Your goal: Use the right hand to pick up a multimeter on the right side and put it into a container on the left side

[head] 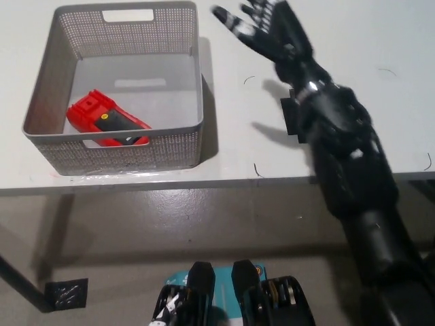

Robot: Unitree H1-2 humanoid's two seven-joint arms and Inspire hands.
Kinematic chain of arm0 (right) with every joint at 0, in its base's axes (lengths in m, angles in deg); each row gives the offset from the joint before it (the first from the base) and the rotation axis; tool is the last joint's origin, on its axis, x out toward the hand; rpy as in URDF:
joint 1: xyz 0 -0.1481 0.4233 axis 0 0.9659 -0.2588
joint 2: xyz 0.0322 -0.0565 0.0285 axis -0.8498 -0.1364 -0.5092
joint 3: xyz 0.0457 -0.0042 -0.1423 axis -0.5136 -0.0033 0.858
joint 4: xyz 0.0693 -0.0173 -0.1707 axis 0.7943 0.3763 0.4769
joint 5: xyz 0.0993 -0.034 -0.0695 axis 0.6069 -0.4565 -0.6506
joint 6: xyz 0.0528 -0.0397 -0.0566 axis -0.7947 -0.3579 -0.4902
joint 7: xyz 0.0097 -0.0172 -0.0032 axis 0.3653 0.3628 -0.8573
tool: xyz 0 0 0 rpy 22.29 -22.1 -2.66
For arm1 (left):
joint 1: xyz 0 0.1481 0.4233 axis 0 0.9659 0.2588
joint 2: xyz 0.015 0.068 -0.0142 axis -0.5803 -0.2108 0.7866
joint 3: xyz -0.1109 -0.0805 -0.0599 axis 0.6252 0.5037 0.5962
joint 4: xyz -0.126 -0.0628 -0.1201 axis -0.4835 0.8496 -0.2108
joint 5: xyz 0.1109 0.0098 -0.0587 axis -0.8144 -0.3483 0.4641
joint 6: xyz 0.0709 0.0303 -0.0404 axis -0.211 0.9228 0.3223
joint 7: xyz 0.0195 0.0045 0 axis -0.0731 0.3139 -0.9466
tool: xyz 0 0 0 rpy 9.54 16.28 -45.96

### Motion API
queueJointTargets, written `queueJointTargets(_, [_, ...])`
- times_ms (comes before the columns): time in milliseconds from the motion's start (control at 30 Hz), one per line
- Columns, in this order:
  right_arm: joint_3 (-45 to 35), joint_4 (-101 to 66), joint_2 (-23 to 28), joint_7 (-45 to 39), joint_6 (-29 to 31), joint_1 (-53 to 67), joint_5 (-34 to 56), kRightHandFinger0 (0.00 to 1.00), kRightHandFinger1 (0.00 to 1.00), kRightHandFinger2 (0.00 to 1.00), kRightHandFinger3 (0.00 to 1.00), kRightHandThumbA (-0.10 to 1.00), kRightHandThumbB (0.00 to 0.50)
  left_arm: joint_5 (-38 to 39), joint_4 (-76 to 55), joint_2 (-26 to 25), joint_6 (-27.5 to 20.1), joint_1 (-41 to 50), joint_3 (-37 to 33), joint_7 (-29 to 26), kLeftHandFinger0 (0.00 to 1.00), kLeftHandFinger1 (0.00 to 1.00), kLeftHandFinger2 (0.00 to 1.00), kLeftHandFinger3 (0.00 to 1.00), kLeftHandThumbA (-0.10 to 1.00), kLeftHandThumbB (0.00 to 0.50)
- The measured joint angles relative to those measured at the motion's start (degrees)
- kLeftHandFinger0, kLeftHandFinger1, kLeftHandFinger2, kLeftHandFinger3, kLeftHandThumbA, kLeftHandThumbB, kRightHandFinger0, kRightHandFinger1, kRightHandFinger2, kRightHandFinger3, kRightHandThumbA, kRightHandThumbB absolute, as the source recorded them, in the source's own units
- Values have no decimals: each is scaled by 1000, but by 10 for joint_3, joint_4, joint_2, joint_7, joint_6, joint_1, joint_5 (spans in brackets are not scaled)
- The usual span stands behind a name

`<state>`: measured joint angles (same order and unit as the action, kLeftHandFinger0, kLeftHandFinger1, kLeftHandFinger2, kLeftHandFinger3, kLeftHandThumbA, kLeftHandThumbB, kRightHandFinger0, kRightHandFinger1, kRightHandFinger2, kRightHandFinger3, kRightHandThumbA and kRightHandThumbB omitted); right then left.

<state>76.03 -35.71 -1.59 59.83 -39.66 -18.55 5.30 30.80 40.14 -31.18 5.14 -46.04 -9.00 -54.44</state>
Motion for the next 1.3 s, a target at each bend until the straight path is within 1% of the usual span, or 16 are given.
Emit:
queueJointTargets(133, [-6,-70,17,0,-5,66,4,1000,1000,1000,1000,1000,459,0,0,1,0,-10,0,0,1000,1000,1000,1000,1000,245])
queueJointTargets(200, [-7,-112,24,0,-8,111,6,1000,1000,1000,1000,1000,476,0,0,1,0,-16,0,0,1000,1000,1000,1000,1000,234])
queueJointTargets(267, [-7,-139,26,0,-10,138,8,1000,1000,1000,1000,1000,447,0,1,2,0,-20,0,0,1000,1000,1000,1000,1000,230])
queueJointTargets(333, [-7,-191,30,0,-10,197,12,1000,1000,1000,1000,1000,469,0,1,2,0,-26,1,0,1000,1000,1000,1000,1000,228])
queueJointTargets(400, [-5,-224,30,-1,-11,239,14,1000,1000,1000,1000,1000,471,0,1,2,0,-29,1,0,1000,1000,1000,1000,1000,226])
queueJointTargets(467, [-1,-270,31,-2,-10,291,16,1000,1000,1000,1000,1000,467,0,1,2,0,-36,2,0,1000,1000,1000,1000,1000,231])
queueJointTargets(500, [3,-291,31,-3,-10,318,16,1000,1000,1000,1000,1000,444,0,1,2,0,-39,3,0,1000,1000,1000,1000,1000,229])
queueJointTargets(533, [6,-311,31,-4,-8,346,16,1000,1000,1000,1000,1000,452,0,1,2,0,-42,3,0,1000,1000,1000,1000,1000,233])
queueJointTargets(700, [42,-408,37,-13,24,479,8,1000,1000,1000,1000,1000,420,-1,2,4,0,-62,14,-1,1000,1000,1000,1000,1000,233])
queueJointTargets(767, [57,-422,42,-19,41,514,1,1000,1000,1000,1000,1000,436,-1,3,5,0,-71,20,-3,1000,1000,1000,1000,1000,235])
queueJointTargets(800, [65,-424,46,-23,50,526,-4,1000,1000,1000,1000,1000,438,-1,4,7,-1,-77,24,-4,1000,1000,1000,1000,1000,238])
queueJointTargets(867, [77,-420,55,-30,67,539,-11,1000,1000,1000,1000,1000,399,-1,4,9,-1,-84,29,-6,1000,1000,1000,1000,1000,243])
queueJointTargets(933, [87,-399,65,-36,87,540,-19,1000,1000,1000,1000,1000,386,-1,4,11,-2,-88,31,-7,1000,1000,1000,1000,1000,239])
queueJointTargets(1000, [92,-370,73,-40,106,539,-29,1000,1000,1000,1000,1000,398,-2,4,14,-2,-90,32,-9,1000,1000,1000,1000,1000,230])
queueJointTargets(1167, [100,-275,89,-46,130,520,-55,1000,1000,1000,1000,1000,424,-8,8,16,-4,-99,34,-14,1000,1000,1000,1000,1000,247])
queueJointTargets(1300, [100,-221,94,-47,135,502,-66,1000,1000,1000,1000,1000,374,-10,14,16,-4,-108,36,-15,1000,1000,1000,1000,1000,244])
